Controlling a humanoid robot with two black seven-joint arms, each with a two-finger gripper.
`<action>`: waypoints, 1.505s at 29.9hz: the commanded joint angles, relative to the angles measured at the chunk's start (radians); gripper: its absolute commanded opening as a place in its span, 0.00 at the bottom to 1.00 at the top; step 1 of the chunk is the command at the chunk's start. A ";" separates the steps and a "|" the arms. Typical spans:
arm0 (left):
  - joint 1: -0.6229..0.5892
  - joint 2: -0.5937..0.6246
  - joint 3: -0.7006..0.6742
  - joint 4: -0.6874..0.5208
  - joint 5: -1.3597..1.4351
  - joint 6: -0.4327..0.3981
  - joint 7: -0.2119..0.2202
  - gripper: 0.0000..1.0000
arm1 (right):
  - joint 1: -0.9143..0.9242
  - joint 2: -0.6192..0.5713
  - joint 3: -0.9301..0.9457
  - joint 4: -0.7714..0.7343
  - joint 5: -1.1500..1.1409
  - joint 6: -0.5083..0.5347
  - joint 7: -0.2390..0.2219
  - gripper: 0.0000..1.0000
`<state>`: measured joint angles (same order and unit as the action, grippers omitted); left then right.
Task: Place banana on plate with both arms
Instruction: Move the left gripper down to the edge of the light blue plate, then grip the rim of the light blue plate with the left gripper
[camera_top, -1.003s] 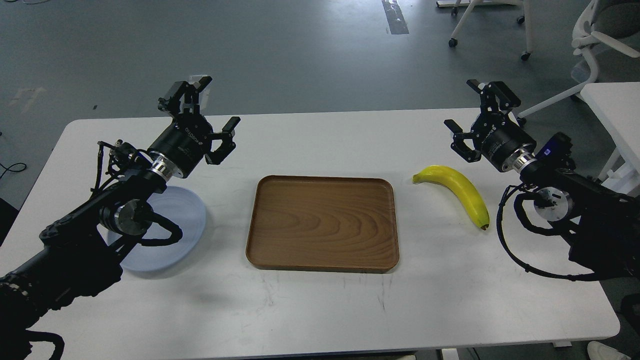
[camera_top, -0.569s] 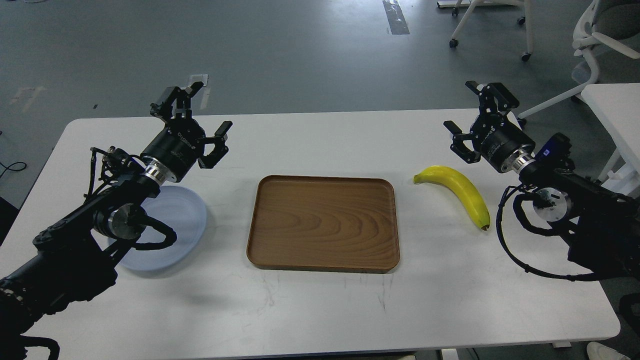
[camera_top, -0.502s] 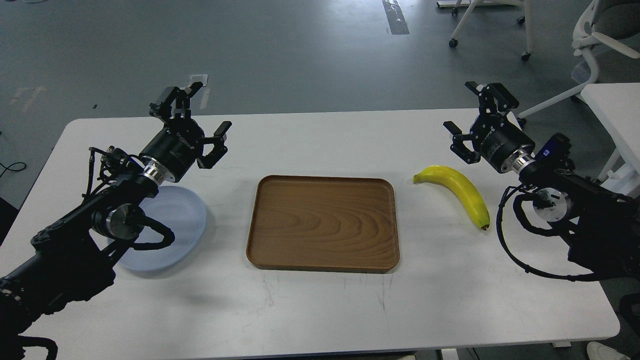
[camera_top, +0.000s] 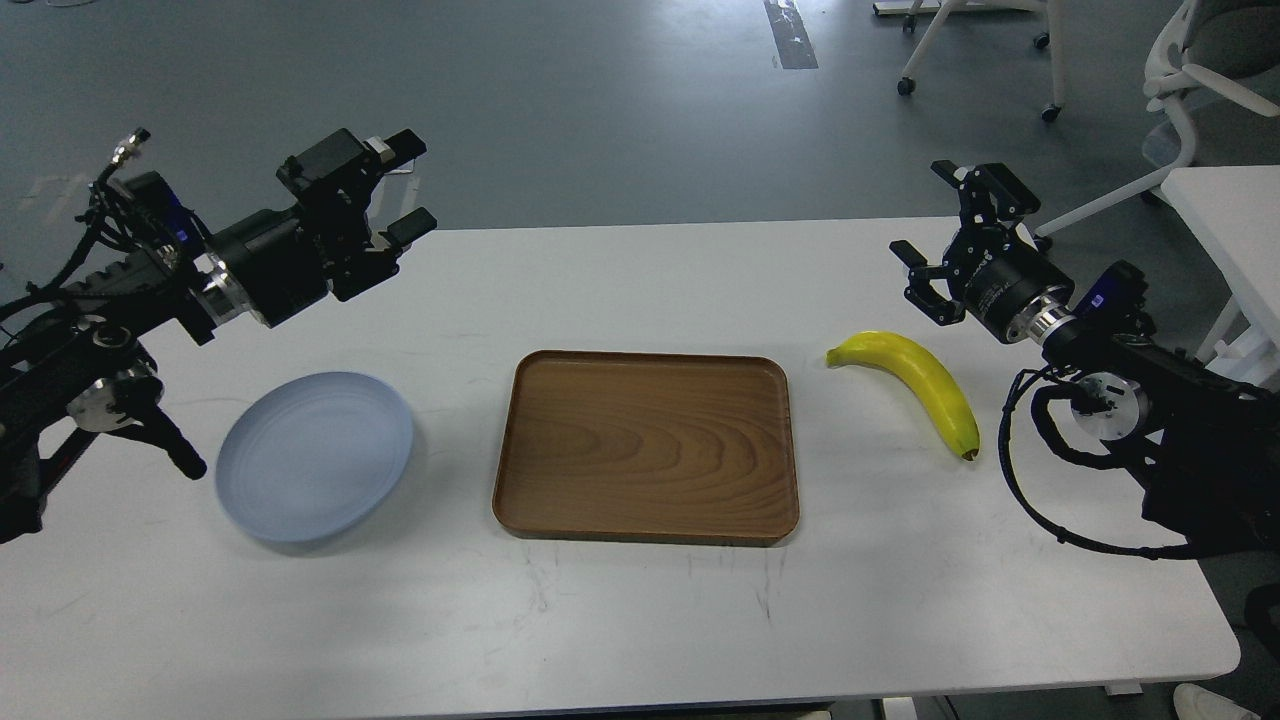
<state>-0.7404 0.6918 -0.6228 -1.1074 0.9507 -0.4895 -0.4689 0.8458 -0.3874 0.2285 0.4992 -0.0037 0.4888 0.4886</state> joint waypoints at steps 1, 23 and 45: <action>-0.005 0.072 0.002 -0.086 0.291 0.001 -0.017 1.00 | -0.001 -0.002 -0.021 0.001 -0.001 0.000 0.000 1.00; 0.067 0.169 0.301 0.277 0.757 0.190 -0.020 1.00 | 0.001 0.001 -0.026 0.006 -0.004 0.000 0.000 1.00; 0.125 0.146 0.315 0.327 0.680 0.206 -0.020 0.70 | 0.001 -0.001 -0.041 0.004 -0.004 0.000 0.000 1.00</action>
<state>-0.6154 0.8435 -0.3088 -0.7806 1.6325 -0.2837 -0.4887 0.8468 -0.3872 0.1887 0.5030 -0.0077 0.4887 0.4887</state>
